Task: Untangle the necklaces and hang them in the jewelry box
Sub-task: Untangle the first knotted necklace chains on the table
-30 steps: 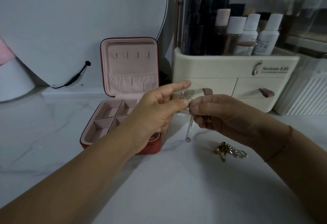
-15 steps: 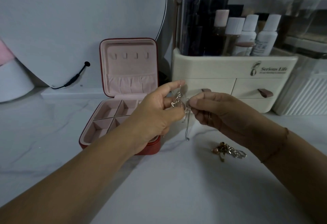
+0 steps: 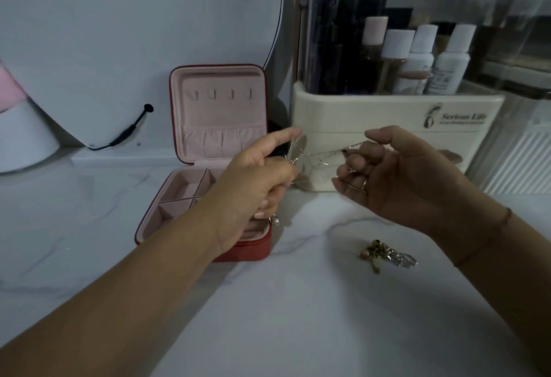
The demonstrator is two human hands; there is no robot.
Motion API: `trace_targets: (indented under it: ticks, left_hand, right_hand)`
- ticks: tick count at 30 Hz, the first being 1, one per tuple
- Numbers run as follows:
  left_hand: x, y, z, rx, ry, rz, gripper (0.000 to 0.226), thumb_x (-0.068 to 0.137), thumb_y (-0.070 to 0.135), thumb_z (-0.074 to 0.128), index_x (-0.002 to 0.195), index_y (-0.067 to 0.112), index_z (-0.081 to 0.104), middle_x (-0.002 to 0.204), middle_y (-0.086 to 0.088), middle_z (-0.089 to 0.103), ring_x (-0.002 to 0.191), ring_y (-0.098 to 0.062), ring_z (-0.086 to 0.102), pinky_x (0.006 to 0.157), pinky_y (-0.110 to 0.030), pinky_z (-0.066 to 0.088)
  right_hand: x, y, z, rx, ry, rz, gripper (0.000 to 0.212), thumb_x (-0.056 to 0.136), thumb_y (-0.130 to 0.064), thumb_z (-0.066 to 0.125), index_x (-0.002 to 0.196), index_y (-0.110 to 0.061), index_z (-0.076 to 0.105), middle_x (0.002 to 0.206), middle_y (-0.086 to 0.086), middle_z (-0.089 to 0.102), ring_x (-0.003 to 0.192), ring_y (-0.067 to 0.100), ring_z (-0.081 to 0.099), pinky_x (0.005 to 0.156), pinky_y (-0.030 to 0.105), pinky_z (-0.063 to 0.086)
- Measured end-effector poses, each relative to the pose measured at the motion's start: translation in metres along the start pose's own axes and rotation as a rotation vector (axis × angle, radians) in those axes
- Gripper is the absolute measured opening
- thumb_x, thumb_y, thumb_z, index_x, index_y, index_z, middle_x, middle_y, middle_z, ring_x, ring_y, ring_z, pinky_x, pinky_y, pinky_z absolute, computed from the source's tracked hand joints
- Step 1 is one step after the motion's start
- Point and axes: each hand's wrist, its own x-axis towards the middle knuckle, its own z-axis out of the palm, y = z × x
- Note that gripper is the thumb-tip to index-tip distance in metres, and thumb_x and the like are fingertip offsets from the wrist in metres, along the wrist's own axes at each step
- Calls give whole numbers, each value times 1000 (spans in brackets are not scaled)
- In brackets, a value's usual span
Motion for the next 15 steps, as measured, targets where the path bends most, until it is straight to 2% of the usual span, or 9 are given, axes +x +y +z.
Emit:
trace_targets:
  ticks: [4, 7, 9, 12, 15]
  left_hand:
    - [-1, 0, 1, 20, 14, -1, 60, 81, -6, 43, 127, 31, 52, 85, -13, 41, 37, -5, 20, 36, -17, 17]
    - [1, 1, -1, 24, 35, 7, 65, 69, 4, 47, 127, 33, 52, 82, -13, 40, 37, -6, 20, 37, -17, 17]
    - [1, 0, -3, 27, 56, 10, 66, 69, 5, 47, 129, 32, 51, 81, -13, 40, 38, -6, 20, 37, -19, 16]
    - [2, 0, -5, 22, 78, 16, 64, 76, 0, 46, 131, 31, 50, 83, -12, 41, 38, -6, 20, 39, -21, 15]
    - [1, 3, -6, 15, 85, 16, 69, 66, 6, 47, 130, 32, 51, 80, -16, 38, 38, -7, 19, 40, -22, 13]
  right_hand:
    - [-1, 1, 1, -37, 48, -47, 20, 71, -27, 58, 56, -17, 49, 58, 1, 50, 58, 16, 58, 77, 32, 55]
    - [0, -1, -1, 36, 57, -50, 20, 70, -27, 59, 55, -17, 49, 62, 1, 53, 61, 16, 60, 77, 31, 54]
    - [0, -2, -2, 105, 75, -48, 22, 69, -26, 60, 52, -18, 50, 61, 1, 53, 61, 17, 61, 78, 30, 54]
    - [-1, -6, -5, 180, 106, -62, 23, 75, -24, 59, 56, -16, 49, 50, -2, 43, 54, 14, 54, 67, 27, 55]
    - [-4, -9, -4, 66, 113, -81, 27, 86, -24, 53, 61, -16, 47, 47, -5, 33, 42, 10, 39, 54, 21, 49]
